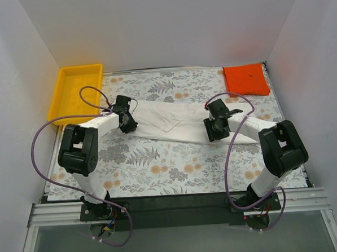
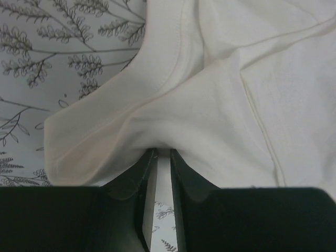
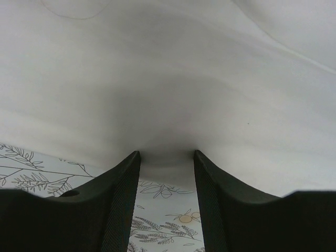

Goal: Fold and stack the t-shirts
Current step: Fold the tshirt

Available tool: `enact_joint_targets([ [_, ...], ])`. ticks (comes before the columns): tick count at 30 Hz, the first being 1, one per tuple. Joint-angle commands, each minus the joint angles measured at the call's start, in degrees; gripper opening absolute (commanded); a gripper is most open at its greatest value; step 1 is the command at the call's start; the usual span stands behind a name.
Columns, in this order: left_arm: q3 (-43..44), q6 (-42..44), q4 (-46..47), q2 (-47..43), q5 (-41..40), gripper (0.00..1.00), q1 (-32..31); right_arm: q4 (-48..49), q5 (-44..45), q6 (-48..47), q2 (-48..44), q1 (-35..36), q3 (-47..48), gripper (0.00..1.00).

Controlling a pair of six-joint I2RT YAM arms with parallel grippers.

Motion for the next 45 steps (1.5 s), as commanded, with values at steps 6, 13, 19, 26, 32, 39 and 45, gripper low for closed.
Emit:
enact_joint_targets([
  [6,20.2,6.2,-2.9,18.0,-2.5,0.22,3.9,-12.2,-13.3,3.7,1.3,8.1,-4.8,0.44],
  [13,44.3,10.3,-8.0,35.5,-2.8,0.24,4.7,-15.7,-21.9,9.3,6.0,25.6,6.1,0.45],
  [19,59.0,13.9,-9.2,44.0,0.2,0.3,5.1,-17.1,-21.5,11.1,12.0,30.2,18.8,0.44],
  [26,56.2,12.9,-5.4,35.1,5.4,0.45,4.6,-23.2,-10.1,10.8,5.9,30.2,22.2,0.45],
  [32,48.7,11.7,-6.0,23.4,2.6,0.56,2.3,-24.5,-5.8,8.9,-3.2,30.0,11.2,0.45],
  [39,36.2,6.1,-9.1,10.3,0.4,0.56,-5.0,-24.3,-4.1,8.0,-10.4,29.9,1.1,0.45],
  [45,30.5,1.7,-7.9,9.4,-1.2,0.53,-11.8,-22.0,-4.5,7.5,-12.3,29.9,-3.0,0.45],
])
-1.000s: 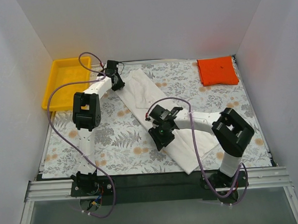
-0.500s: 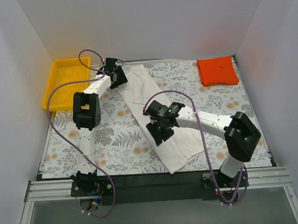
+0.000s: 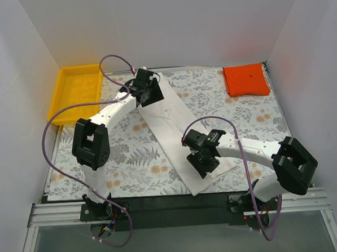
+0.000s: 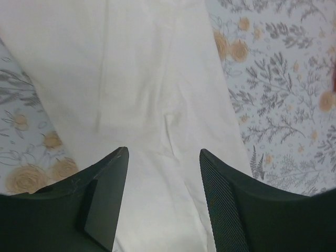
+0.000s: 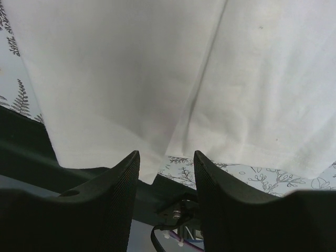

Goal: Fold and stack the t-shirts
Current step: Fold the tshirt

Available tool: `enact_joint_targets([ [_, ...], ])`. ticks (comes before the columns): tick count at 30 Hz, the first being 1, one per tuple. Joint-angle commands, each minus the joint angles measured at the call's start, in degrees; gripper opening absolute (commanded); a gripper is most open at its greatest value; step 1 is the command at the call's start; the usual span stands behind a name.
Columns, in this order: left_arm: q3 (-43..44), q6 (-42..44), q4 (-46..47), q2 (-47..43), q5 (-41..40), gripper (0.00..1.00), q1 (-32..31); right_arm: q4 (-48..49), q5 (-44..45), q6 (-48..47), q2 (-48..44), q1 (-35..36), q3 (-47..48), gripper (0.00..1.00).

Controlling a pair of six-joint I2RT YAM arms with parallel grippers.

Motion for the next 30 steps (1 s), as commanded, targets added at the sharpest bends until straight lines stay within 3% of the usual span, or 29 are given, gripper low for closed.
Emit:
enact_joint_targets([
  [1,-1.9,-2.7,0.1,1.7,-2.6,0.52,-2.6,2.1,0.6,-0.8,-1.9,0.0,-1.5,0.45],
  [9,6.4,-1.2,0.1,12.9,-4.0,0.49,-3.5,5.1,-1.4,-1.2,1.5,0.1,-3.9,0.45],
  [17,10.2,2.1,0.3,19.1,-5.1,0.48,-3.5,9.7,-10.5,0.6,6.0,2.8,-3.0,0.44],
  [25,17.7,8.8,2.1,25.0,-6.7,0.48,-3.5,12.7,-14.7,1.6,17.0,9.9,10.0,0.44],
  [30,21.0,11.7,2.9,26.0,-6.2,0.51,-3.4,12.6,-11.4,1.6,19.7,10.1,15.2,0.44],
])
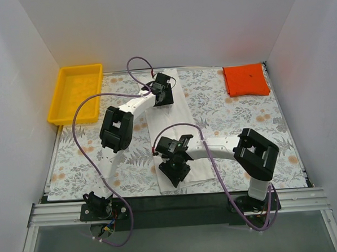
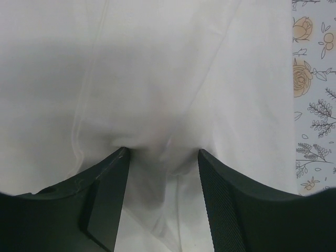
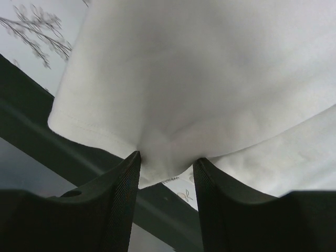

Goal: Fold and stack the t-shirts
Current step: Fold the tshirt

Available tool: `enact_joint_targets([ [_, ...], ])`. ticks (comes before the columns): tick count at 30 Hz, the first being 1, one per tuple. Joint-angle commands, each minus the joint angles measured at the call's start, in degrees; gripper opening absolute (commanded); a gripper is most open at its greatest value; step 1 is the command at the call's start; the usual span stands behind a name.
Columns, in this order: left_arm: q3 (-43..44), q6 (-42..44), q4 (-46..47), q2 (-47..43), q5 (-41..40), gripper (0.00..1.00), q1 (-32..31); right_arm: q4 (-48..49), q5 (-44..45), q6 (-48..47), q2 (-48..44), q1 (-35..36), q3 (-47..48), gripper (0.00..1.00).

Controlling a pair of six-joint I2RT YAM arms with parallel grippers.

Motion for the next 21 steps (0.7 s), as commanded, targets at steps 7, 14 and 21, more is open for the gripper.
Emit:
enact_joint_targets([
  [7,-4.2,0.5,1.2,-13.8,0.4,0.83,0.3,1.3,6.7,2.0,-8.1,0.0,0.4,0.45],
  [14,-21.2,-6.2,-1.6,-33.7,0.8,0.98,0.1,-2.0,13.5,5.4,-22.4,-5.3,-7.8,0.53],
  [21,-40.5,-14.7,-6.8,-53.1,2.6,0.96,-2.1,-0.8,8.3,5.7,-28.3,-9.3,-11.4,0.48],
])
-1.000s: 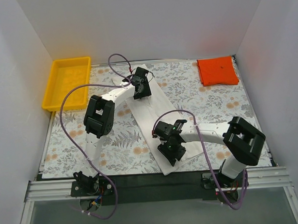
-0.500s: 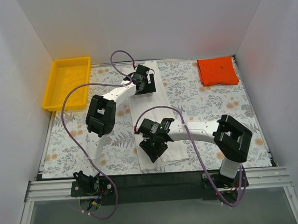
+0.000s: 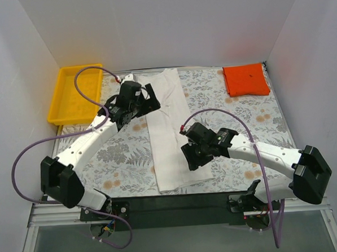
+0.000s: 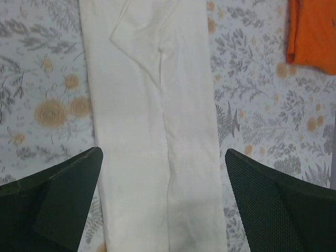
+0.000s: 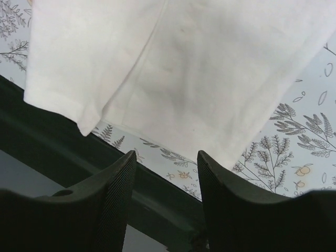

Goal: Fold and stack the t-shirts
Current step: Fold the tshirt

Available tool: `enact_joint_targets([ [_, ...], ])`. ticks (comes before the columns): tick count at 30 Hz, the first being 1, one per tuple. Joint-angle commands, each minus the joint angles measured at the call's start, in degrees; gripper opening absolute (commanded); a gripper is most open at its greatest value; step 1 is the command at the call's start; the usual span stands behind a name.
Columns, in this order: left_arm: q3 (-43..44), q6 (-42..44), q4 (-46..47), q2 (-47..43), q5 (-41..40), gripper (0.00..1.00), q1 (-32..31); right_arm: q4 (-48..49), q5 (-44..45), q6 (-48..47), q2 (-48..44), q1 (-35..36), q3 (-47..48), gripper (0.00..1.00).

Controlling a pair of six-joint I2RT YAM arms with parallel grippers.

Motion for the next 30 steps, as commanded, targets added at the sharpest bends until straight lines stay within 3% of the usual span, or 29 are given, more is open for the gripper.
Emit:
enact_joint_targets([
  [1,-10.9,-6.2,-5.8,-5.9,1.4,0.96,-1.7,1.1,-5.0,1.2,-0.9,-0.1,-0.3,0.48],
  [6,-22.9,-11.9,-8.9,-15.4,3.3,0.95,-2.7,12.2,-16.6,4.8,0.4,-0.1,-3.9,0.47],
  [11,-31.6,-15.8,-9.1,-19.7,5.8,0.94,-3.1,18.7,-20.2,7.6,4.2,-0.1,-8.0,0.47],
  [25,-38.6,-20.4,-8.1,-19.9,9.1,0.87,-5.8,26.5,-26.2,8.4,12.2,-0.1,-8.5,0.41],
  [30,-38.9,-22.2,-7.1,-18.1,9.3,0.85,-8.5,26.7,-26.0,8.3,13.2,-0.1,-8.6,0.29],
])
